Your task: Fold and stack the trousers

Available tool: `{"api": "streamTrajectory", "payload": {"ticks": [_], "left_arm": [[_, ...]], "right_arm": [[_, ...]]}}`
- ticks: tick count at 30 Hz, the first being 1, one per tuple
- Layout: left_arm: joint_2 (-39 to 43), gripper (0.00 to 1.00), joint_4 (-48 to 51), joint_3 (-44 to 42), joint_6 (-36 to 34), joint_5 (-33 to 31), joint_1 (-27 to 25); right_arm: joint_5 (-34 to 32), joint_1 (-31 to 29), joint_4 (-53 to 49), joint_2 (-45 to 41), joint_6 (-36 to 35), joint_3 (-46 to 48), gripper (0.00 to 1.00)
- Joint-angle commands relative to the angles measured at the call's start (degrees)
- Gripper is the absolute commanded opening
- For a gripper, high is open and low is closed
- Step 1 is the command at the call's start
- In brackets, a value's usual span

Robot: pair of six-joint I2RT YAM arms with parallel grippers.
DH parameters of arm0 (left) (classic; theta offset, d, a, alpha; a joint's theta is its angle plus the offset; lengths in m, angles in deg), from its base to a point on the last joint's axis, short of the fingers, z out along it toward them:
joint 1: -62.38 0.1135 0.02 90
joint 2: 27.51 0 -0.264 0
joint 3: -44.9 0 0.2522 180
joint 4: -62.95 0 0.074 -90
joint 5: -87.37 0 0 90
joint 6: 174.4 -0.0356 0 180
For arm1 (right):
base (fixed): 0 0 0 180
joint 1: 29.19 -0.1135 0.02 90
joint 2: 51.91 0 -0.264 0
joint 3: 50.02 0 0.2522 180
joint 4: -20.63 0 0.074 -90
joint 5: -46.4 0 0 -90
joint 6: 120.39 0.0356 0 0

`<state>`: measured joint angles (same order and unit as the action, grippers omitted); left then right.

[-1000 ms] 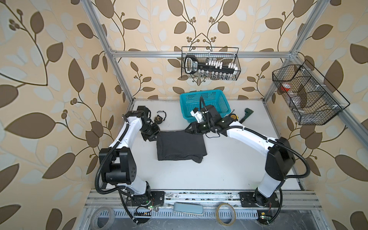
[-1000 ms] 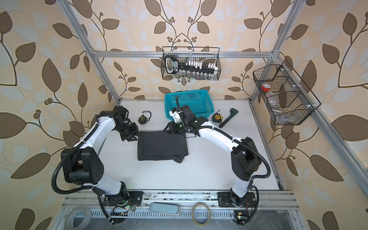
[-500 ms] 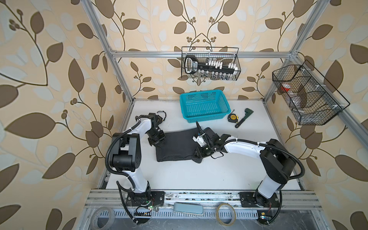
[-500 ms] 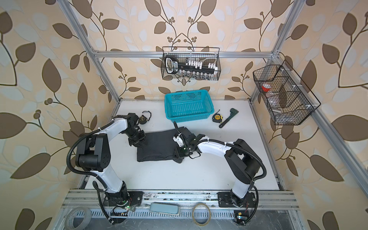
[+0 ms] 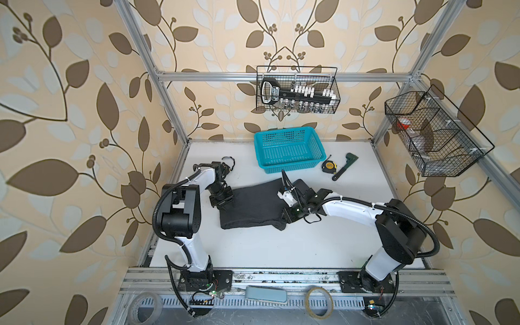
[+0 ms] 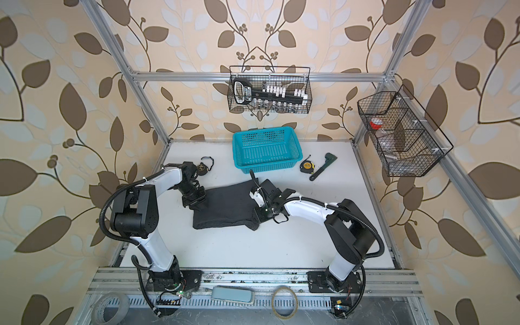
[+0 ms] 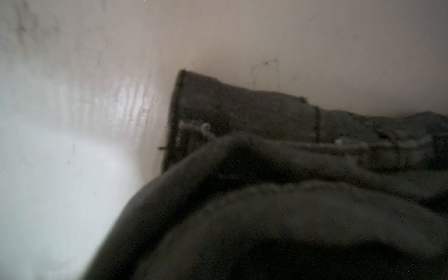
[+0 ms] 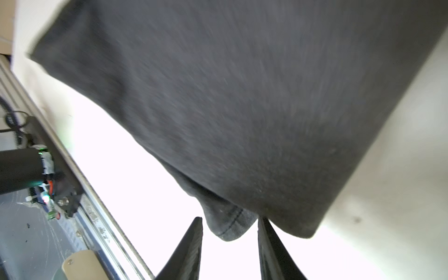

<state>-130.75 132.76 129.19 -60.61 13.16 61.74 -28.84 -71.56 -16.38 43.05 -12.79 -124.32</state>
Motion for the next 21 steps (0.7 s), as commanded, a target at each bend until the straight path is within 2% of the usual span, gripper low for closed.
{"api": "streamTrajectory", "payload": {"ticks": [1, 5, 9, 12, 16, 21], "left_arm": [[3.43, 0.41, 4.71, 5.32, -1.65, -2.03, 0.57], [5.04, 0.44, 7.17, 8.00, -1.90, -1.08, 0.64], [6.21, 0.46, 8.98, 7.90, -2.41, 0.56, 0.63], [7.21, 0.47, 8.17, 5.47, -2.16, 2.73, 0.58], [7.81, 0.47, 6.85, 2.06, -1.94, 4.15, 0.55], [7.86, 0.47, 6.35, 0.10, -2.49, 3.73, 0.55]], "right_arm": [[-5.45, -0.49, -1.25, -0.94, -8.38, -5.00, 0.40], [-9.23, -2.02, -2.51, -0.90, -21.07, -6.34, 0.47], [-14.20, -6.77, -1.75, -2.84, -33.64, -1.43, 0.58], [-15.17, -8.37, 1.45, -3.61, -37.99, 1.96, 0.63], [-19.42, -9.32, 2.02, -0.30, -42.57, 2.11, 0.64], [-23.95, -9.46, 4.01, 2.99, -44.73, 1.34, 0.64]]}}
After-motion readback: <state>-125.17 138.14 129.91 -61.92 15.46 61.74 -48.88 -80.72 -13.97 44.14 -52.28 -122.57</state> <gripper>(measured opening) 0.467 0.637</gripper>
